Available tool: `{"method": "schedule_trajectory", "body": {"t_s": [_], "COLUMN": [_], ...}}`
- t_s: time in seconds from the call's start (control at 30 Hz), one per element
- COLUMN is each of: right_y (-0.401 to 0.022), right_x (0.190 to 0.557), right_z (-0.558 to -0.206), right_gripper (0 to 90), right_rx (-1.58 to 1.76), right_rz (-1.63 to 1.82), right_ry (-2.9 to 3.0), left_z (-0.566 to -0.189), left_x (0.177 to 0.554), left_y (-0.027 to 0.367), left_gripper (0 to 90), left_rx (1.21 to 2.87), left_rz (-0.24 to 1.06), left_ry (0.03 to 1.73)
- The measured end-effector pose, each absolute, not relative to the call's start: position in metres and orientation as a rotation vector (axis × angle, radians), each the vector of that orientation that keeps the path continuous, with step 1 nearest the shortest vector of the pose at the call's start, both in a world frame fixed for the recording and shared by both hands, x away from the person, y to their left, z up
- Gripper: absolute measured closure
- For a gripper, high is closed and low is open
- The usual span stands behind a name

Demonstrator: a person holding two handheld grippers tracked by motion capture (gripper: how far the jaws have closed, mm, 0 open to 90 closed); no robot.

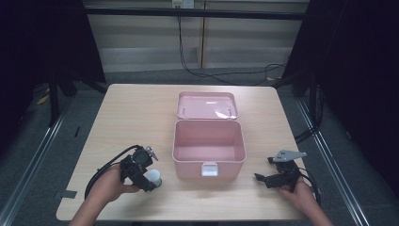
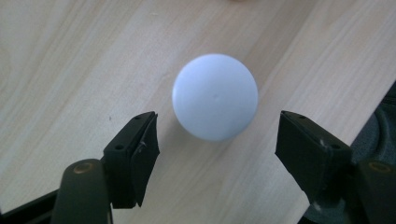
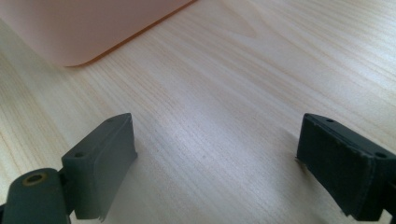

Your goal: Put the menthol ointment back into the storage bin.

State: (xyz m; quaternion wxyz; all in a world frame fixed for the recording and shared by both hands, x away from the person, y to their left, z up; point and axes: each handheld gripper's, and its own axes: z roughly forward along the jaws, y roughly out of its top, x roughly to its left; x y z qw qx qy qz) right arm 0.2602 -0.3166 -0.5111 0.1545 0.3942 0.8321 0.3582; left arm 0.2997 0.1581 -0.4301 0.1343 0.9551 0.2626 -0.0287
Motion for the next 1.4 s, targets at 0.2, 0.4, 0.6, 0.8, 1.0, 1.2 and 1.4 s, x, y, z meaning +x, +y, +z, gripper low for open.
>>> {"method": "schedule_trajectory", "body": {"t_s": [0.2,0.4,0.6,0.8,1.0,1.2,1.4], "right_y": [-0.317,-0.317,-0.317,-0.317,-0.317,-0.317,-0.317], "right_x": [0.26,0.26,0.26,0.26,0.26,0.26,0.26], "right_z": [-0.511,-0.511,-0.511,-0.511,-0.511,-0.511,-0.511], "right_gripper": [10.8,10.8,10.8,10.7,10.8,10.7,10.7], "right_rx": [1.131,1.131,1.131,1.131,1.131,1.131,1.131], "right_rz": [1.027,1.027,1.026,1.026,1.027,1.027,1.026], "right_ry": [2.384,2.384,2.384,2.384,2.385,2.385,2.385], "left_z": [-0.432,-0.433,-0.434,-0.433,-0.433,-0.432,-0.43], "left_x": [0.305,0.308,0.308,0.31,0.311,0.312,0.312], "left_y": [0.152,0.149,0.146,0.142,0.14,0.14,0.139], "left_gripper": [33.1,37.5,39.4,42.6,44.6,48.7,49.5], "left_rx": [2.796,2.8,2.801,2.814,2.829,2.839,2.846], "left_rz": [-0.09,-0.089,-0.106,-0.105,-0.11,-0.115,-0.112], "left_ry": [0.773,0.763,0.754,0.749,0.761,0.753,0.759]}}
